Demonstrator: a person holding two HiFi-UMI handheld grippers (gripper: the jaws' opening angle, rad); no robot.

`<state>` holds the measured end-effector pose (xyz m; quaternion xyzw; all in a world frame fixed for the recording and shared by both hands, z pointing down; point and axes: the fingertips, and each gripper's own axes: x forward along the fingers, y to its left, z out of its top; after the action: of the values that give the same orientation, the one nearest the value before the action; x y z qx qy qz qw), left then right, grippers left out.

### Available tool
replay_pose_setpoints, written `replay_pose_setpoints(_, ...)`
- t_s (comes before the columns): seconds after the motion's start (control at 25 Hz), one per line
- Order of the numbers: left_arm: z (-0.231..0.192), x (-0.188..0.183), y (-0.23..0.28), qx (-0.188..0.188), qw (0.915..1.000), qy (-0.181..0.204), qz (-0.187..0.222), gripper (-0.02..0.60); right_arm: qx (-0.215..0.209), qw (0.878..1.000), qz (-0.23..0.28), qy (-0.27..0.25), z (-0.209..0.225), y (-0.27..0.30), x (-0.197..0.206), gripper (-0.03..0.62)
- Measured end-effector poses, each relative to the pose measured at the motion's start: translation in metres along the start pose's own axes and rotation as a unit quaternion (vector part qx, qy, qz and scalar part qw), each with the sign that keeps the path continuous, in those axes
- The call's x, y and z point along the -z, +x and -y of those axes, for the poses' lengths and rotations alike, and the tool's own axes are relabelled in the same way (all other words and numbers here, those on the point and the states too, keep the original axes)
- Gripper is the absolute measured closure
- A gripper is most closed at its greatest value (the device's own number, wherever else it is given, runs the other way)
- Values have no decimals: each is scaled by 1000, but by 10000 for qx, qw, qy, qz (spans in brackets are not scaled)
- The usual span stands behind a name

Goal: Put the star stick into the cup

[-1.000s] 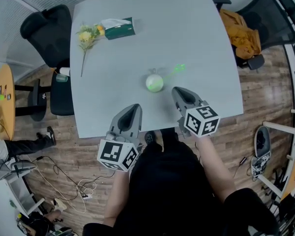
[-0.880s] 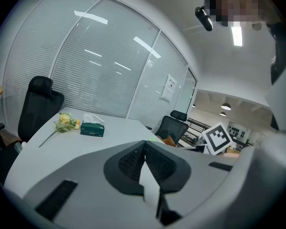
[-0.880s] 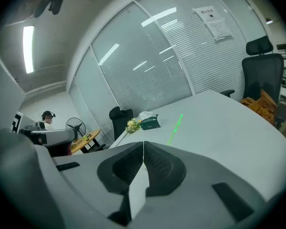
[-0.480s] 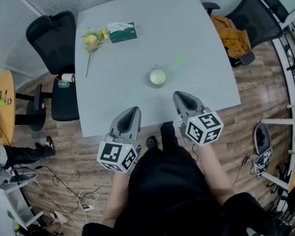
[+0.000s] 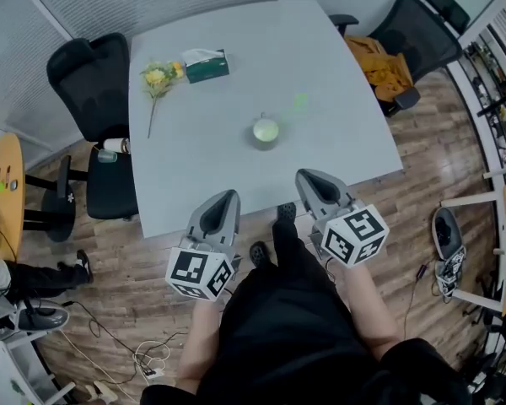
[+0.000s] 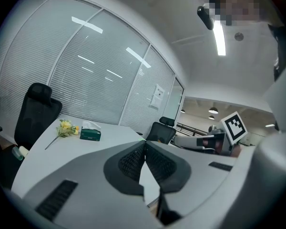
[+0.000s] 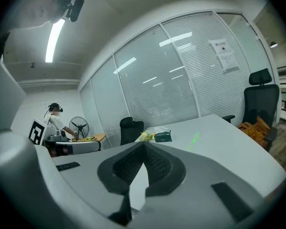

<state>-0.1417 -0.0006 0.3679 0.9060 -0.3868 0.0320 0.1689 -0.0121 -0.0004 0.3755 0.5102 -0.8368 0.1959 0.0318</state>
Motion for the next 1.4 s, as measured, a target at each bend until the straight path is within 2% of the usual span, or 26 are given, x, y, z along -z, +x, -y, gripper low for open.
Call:
replay_pose_setpoints(0.28, 13, 2, -9, 138, 9998, 105, -1, 581, 20, 9998, 156, -141, -12, -24, 2, 586)
replay_pose_setpoints(0.68, 31, -2, -3, 221, 9996, 174, 52, 581, -200, 9985, 223, -448, -21, -40, -2, 588)
replay_pose_setpoints(1.08, 42, -6, -2, 167, 9995, 263, 80, 581, -468, 9979, 361, -258, -24, -49, -4, 588)
replay_pose_setpoints(1.4, 39, -9, -4, 129, 9995, 270, 97, 581, -517, 9972, 377, -376, -27, -46, -8, 588)
